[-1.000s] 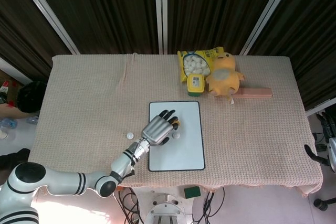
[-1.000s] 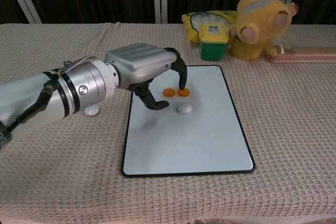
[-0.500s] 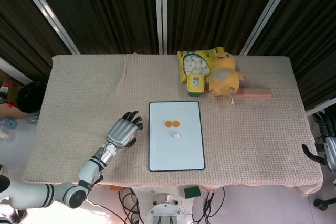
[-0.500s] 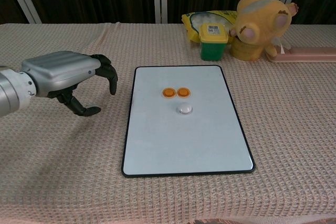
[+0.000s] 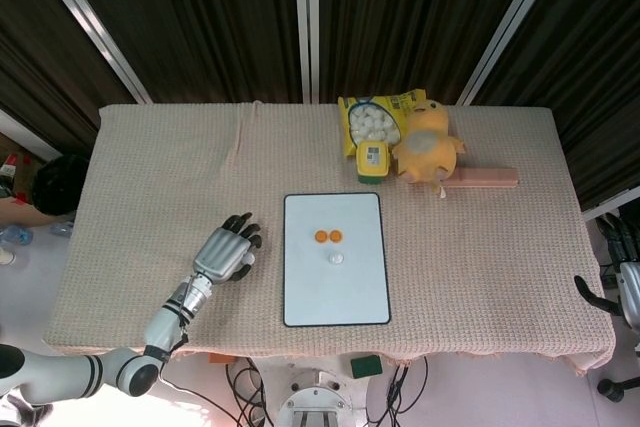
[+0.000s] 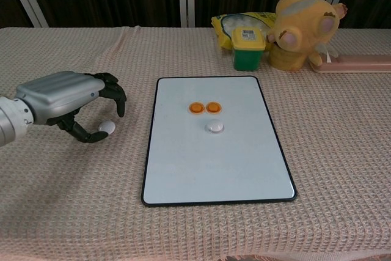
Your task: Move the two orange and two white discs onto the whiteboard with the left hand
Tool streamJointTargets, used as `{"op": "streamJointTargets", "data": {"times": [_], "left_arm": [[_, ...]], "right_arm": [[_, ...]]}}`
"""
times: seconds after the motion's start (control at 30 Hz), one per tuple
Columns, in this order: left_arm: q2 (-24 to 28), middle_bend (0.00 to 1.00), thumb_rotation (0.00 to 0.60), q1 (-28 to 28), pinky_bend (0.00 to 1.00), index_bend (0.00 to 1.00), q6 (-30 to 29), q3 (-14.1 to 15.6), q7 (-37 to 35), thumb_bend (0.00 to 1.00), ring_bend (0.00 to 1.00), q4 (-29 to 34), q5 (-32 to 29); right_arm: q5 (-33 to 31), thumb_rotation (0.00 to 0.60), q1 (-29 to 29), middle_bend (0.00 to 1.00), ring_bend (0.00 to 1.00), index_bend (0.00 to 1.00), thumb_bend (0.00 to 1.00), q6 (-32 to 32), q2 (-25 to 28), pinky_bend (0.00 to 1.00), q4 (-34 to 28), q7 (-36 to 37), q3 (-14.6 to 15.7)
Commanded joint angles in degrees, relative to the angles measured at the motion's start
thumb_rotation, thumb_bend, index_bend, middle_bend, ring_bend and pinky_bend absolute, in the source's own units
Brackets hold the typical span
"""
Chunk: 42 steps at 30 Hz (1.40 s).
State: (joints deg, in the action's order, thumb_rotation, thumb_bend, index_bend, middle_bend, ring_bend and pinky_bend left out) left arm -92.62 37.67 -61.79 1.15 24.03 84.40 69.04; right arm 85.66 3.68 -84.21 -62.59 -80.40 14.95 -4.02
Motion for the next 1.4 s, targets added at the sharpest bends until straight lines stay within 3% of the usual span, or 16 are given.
{"op": "streamJointTargets", "data": {"times": [0.03, 1.4], "left_arm": [[-0.1, 0.19, 0.600, -0.5, 0.14, 0.39, 0.1, 0.0, -0.4, 0.28, 0.06, -0.3, 0.6], [0.8, 0.19, 0.600, -2.2, 0.14, 0.43, 3.5, -2.6, 0.3, 0.28, 0.06, -0.7, 1.2]], "right_arm": [[0.0, 0.600, 0.1, 0.00, 0.00, 0.00, 0.28, 0.2, -0.1, 0.00, 0.1, -0.1, 0.0], [-0.2, 0.600, 0.4, 0.00, 0.00, 0.00, 0.29, 0.9, -0.3, 0.00, -0.3, -1.1, 0.2]]}}
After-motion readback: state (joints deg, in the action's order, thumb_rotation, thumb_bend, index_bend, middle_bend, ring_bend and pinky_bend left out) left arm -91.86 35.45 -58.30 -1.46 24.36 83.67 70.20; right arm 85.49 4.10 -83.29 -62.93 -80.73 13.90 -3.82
